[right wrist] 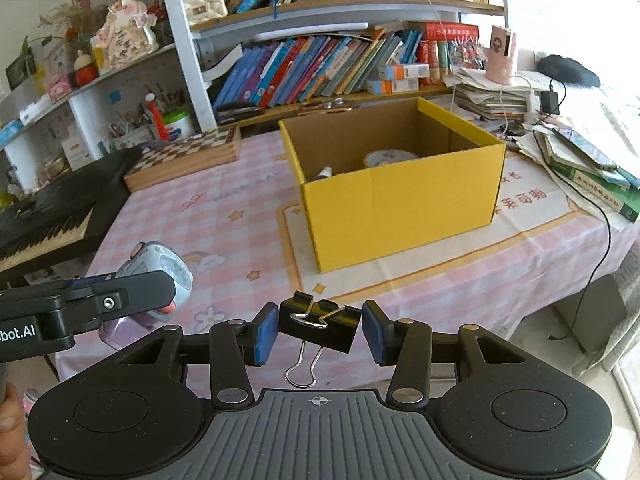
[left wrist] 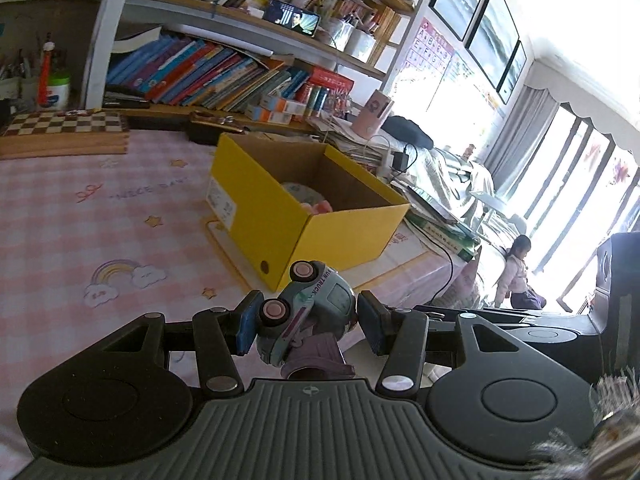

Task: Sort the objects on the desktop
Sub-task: 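Carry the grey toy car and binder clip over the yellow box with both tools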

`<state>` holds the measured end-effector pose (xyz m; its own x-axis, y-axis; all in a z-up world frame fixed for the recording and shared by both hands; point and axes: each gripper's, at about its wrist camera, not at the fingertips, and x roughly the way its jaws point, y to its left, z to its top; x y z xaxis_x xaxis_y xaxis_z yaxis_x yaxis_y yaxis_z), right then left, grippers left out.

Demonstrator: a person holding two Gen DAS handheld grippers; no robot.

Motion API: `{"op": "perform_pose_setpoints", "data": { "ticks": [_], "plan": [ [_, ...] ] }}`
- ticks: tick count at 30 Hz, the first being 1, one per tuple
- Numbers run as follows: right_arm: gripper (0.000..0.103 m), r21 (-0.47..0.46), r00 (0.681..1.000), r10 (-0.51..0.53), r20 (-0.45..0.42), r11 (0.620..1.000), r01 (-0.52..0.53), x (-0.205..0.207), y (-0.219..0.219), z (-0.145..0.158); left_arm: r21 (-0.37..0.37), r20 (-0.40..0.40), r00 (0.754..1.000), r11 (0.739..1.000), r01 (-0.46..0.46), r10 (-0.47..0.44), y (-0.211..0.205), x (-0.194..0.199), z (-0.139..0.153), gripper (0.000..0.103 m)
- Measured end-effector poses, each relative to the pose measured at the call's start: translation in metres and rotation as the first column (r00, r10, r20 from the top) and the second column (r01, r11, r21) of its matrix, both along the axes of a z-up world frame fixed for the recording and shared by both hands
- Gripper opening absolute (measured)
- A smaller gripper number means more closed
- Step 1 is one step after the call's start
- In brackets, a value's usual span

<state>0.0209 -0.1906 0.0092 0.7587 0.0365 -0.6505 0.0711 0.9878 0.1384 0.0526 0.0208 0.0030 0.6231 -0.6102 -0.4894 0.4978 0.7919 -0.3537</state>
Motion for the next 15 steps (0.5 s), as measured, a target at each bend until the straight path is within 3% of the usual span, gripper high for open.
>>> {"op": "perform_pose_setpoints", "data": {
  "ticks": [15],
  "plan": [
    [0.046, 0.018, 1.0, 0.014, -0.012, 1.0, -0.014, 0.032, -0.068, 0.001, 0.02, 0.001, 1.0, 1.0, 0.006, -0.006, -0.077, 0.033, 0.005, 0.049]
  ]
}}
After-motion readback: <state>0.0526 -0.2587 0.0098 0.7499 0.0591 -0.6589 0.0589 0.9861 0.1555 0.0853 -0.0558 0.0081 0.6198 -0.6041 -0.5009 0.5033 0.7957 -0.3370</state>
